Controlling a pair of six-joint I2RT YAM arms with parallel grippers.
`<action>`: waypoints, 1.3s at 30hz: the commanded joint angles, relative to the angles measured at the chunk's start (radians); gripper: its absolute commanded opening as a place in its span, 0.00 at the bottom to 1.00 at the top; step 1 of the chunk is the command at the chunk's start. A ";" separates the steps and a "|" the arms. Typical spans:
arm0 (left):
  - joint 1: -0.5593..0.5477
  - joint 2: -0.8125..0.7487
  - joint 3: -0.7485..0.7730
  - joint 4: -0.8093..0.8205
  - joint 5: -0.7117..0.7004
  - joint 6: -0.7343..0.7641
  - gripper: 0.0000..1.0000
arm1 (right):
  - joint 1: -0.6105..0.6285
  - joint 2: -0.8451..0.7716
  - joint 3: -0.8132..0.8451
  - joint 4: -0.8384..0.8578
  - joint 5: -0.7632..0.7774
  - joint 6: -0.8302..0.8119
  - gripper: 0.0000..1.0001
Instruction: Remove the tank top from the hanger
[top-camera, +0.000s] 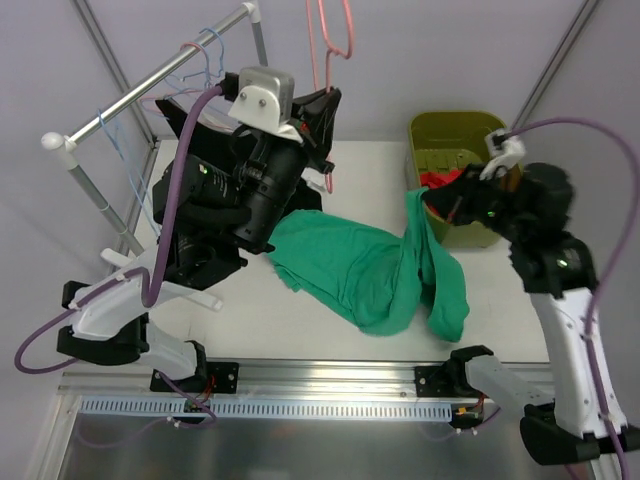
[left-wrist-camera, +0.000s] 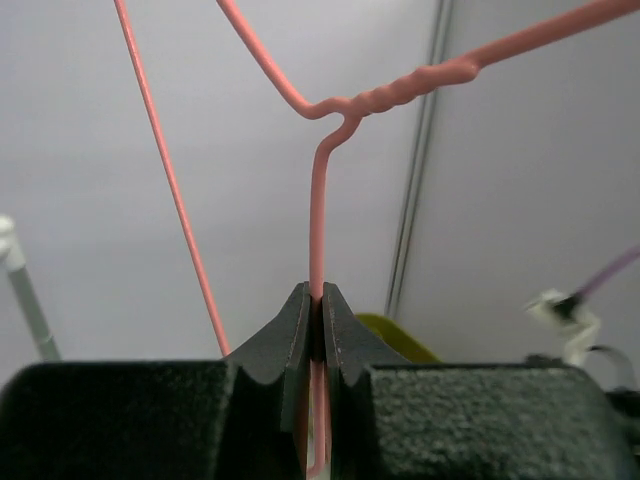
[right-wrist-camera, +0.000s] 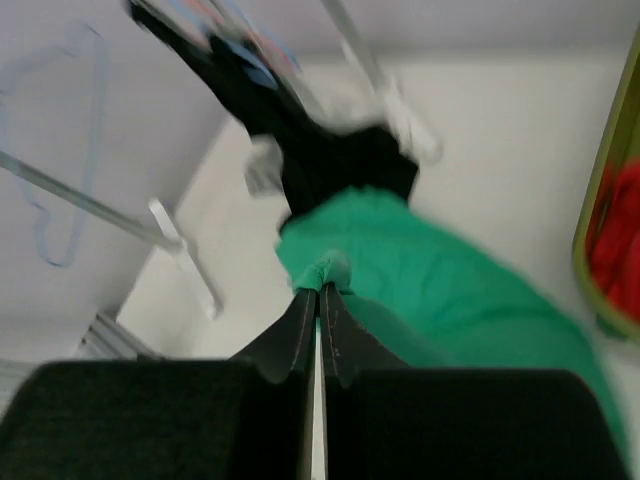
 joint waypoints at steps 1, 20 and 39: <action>0.000 -0.142 -0.224 0.073 -0.208 -0.146 0.00 | 0.057 -0.035 -0.274 0.030 -0.006 0.054 0.00; -0.049 -0.461 -0.789 -0.299 -0.462 -0.952 0.00 | 0.335 0.276 -0.304 0.145 0.196 0.051 0.99; 0.630 -0.450 -0.658 -0.581 -0.014 -1.190 0.00 | 0.333 0.324 -0.240 0.085 0.161 0.008 0.99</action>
